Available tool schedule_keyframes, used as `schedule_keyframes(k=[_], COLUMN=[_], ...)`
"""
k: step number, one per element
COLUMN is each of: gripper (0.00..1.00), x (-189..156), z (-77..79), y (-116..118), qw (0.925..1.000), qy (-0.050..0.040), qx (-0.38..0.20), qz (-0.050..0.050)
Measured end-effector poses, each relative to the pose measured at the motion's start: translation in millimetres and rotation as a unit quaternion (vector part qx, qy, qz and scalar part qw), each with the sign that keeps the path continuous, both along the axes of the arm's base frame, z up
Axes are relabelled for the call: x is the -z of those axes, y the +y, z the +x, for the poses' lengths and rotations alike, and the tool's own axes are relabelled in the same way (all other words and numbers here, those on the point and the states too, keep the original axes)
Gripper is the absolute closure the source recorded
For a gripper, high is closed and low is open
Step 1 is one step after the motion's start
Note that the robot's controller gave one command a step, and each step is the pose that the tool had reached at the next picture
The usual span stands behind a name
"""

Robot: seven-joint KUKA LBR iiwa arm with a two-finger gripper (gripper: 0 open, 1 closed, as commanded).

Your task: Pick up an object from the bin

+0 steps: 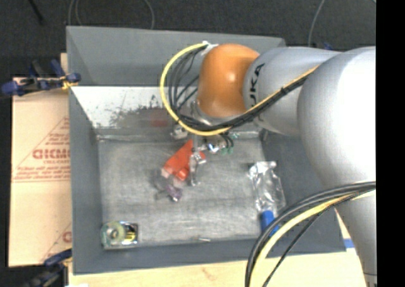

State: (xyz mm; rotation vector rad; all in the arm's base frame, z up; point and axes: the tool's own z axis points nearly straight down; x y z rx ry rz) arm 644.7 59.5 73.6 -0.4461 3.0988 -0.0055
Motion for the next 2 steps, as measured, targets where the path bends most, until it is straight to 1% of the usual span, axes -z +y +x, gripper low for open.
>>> schedule_keyframes(k=[1, 2], gripper=[1.0, 1.0], x=[-3.2, -134.8], z=[2.4, -5.5], y=[-0.5, -11.5], qw=[1.0, 0.9999], qy=[-0.0049, -0.0014], qx=[0.001, -0.012], qz=[0.001, 0.0])
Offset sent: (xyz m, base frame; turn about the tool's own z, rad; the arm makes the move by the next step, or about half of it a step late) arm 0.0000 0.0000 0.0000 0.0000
